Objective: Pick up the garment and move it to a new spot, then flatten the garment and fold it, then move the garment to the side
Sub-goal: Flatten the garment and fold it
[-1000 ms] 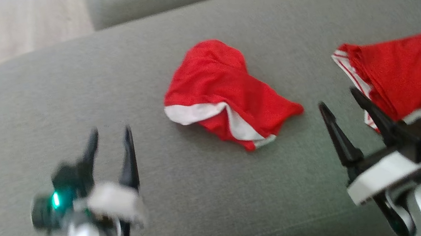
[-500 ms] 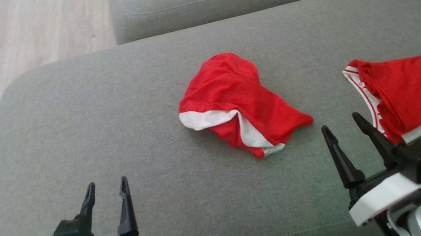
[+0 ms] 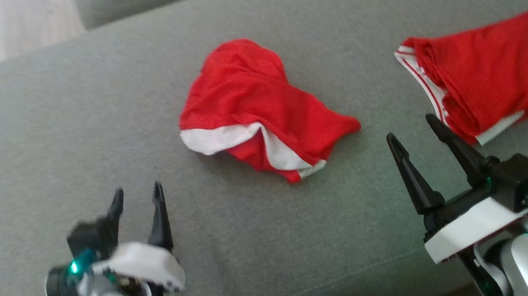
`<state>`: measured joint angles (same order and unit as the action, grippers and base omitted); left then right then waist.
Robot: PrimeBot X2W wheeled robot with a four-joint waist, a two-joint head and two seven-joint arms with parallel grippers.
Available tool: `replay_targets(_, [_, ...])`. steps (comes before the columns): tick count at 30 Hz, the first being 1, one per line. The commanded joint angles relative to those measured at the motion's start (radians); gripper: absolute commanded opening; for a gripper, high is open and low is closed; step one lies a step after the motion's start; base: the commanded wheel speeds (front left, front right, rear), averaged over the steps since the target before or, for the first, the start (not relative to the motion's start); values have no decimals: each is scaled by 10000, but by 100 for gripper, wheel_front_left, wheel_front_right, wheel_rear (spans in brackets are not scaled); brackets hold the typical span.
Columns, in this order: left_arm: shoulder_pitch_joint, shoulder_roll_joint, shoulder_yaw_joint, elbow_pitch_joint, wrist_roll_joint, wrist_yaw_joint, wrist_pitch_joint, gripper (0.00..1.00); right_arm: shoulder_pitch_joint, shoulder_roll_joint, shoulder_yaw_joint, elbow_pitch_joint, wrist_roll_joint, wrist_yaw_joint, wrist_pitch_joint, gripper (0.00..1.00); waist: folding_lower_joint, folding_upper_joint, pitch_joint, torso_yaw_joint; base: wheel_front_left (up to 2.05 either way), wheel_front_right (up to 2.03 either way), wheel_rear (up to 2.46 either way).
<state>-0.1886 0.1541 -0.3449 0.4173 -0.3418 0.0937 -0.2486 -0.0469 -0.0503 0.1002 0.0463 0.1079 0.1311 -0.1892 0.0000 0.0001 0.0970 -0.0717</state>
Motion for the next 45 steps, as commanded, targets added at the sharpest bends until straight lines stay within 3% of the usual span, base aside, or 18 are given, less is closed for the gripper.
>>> replay_targets(1, [-842,88,387,-13,-97,-91,-33,100,-435,1,270,-413,10,-4,-46,100,0,-1,521,-454,0,0,0])
replay_targets(12, [-3454,-203,108,2126,-269,-819,499,100,-802,1,350,-545,56,-4,-242,100,0,-1,1621,-1243,0,0,0])
replay_targets(17, [-3922,-277,-160,3105,-85,-746,685,100,-862,1,392,-491,96,-4,-351,100,0,-1,1795,-1466,0,0,0])
replay_targets(25, [-4103,-295,-48,3820,-69,-253,443,100,-890,1,382,-381,80,-4,-416,100,0,-1,1760,-1428,0,0,0])
replay_targets(31, [-4292,-307,-120,3939,21,-283,91,100,-952,1,473,-347,7,-4,-371,100,0,-1,1691,-1305,0,0,0])
replay_targets(32, [-4298,-318,-137,3943,19,-326,56,75,-962,1,470,-339,-1,-4,-358,100,0,-1,1667,-1286,0,0,0])
replay_targets(33, [-4298,-329,-164,3943,22,-377,29,11,-968,1,458,-332,-8,-4,-345,100,0,-1,1645,-1263,0,0,0])
replay_targets(34, [-4293,-333,-191,3945,31,-417,6,0,-974,1,440,-322,-14,-4,-333,100,0,-1,1616,-1236,0,0,0])
replay_targets(40, [-4150,-213,-206,3642,146,-405,-99,0,-985,1,418,-159,51,-4,-302,100,0,-1,1325,-978,0,0,0])
replay_targets(45, [-3842,4,0,2433,367,-157,-126,0,-1004,1,845,149,210,-4,-242,100,0,-1,1008,-589,0,0,0])
